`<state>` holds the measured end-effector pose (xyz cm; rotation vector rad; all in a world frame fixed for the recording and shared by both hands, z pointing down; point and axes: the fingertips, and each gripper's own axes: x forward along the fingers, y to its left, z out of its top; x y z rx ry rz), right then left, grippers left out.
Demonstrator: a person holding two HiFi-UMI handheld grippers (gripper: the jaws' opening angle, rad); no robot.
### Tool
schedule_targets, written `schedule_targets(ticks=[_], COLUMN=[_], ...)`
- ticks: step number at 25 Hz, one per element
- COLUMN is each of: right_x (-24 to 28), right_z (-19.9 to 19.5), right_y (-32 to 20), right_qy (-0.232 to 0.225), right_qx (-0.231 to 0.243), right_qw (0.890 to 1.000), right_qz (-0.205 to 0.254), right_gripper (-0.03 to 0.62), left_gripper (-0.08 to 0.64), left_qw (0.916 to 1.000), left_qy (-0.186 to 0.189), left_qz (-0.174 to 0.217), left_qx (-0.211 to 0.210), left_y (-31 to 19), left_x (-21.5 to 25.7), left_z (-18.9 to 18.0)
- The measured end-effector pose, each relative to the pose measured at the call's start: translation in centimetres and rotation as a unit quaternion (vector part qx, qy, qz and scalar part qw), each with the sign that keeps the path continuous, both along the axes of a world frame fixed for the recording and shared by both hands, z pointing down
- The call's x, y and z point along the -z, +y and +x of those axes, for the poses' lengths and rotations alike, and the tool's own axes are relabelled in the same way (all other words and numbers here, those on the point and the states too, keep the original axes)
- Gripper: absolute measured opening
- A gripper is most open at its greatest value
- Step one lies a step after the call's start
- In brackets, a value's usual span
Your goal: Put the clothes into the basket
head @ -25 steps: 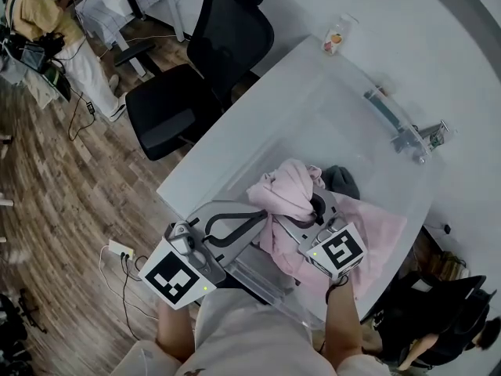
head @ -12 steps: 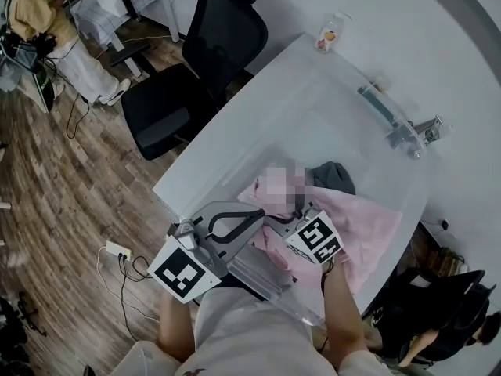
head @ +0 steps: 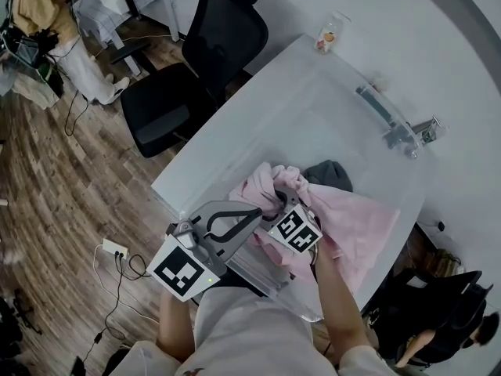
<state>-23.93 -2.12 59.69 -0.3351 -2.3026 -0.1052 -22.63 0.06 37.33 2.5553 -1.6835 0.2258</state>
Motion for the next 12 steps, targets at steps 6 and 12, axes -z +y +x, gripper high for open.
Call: schedule_targets(ticks=[6, 12], right_x=[-0.6, 2.0], right_z=[0.7, 1.2], right_y=[0.0, -0.3], right_qy=[0.034, 0.011], right_qx=[0.009, 0.015], right_qw=[0.999, 0.998], right_qz=[0.035, 0.058], right_gripper=[0.4, 0.403], left_gripper=[0.005, 0.005], left_qw=[1.0, 0.9999], left_qy=[0.001, -0.003], left_qz=[0.001, 0.006], left_qx=[0.008, 0.009], left_y=[0.9, 1.5], left_x=[0.2, 0.5], left_z=[0.0, 0.7])
